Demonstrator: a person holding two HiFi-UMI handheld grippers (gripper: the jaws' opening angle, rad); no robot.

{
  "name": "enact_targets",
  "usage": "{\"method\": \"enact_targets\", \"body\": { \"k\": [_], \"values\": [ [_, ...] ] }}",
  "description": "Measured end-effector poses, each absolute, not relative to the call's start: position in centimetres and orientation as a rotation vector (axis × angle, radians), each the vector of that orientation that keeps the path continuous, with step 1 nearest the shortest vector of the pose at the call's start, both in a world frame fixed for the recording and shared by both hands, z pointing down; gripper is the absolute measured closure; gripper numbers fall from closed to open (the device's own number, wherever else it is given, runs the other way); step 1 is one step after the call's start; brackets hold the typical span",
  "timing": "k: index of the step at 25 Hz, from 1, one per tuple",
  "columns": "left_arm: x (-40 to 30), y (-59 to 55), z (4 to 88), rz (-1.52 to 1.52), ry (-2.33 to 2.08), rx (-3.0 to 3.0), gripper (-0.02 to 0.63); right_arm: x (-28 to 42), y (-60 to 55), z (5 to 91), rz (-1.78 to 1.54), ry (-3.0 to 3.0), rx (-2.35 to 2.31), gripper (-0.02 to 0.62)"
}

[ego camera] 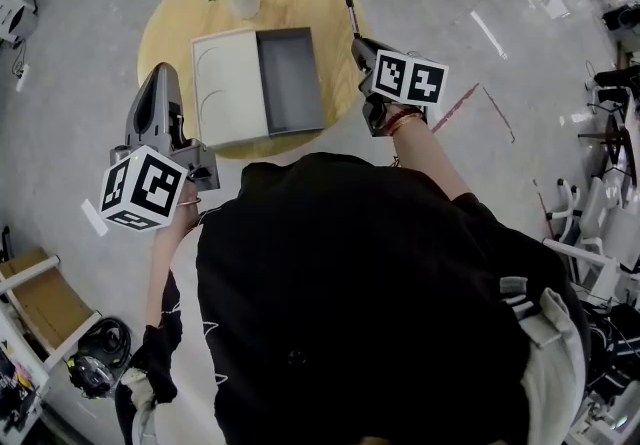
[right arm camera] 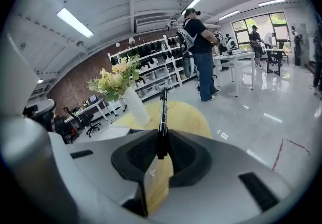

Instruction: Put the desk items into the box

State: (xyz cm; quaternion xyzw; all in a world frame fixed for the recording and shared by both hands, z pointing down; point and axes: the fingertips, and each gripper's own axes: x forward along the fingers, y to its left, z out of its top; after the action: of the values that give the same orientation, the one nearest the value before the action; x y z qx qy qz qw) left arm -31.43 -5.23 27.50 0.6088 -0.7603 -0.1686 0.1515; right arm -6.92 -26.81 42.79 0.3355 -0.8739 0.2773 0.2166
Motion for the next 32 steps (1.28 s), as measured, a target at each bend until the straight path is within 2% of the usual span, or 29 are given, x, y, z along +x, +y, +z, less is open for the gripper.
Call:
{"method": "enact_targets", "body": {
  "k": [18, 32],
  "values": [
    [-29.6, -4.7, 27.7, -0.526, -2.355, 1.510, 0.595, -10.5, -29.7, 39.8, 0.721, -2.529, 0.626, 0.532],
    [-24.2, -2.2, 28.6, -0.562, -2.511, 1.254, 0.595, -11.7, -29.2, 39.9, 0.671, -2.551, 0.302, 0.532]
  ]
}}
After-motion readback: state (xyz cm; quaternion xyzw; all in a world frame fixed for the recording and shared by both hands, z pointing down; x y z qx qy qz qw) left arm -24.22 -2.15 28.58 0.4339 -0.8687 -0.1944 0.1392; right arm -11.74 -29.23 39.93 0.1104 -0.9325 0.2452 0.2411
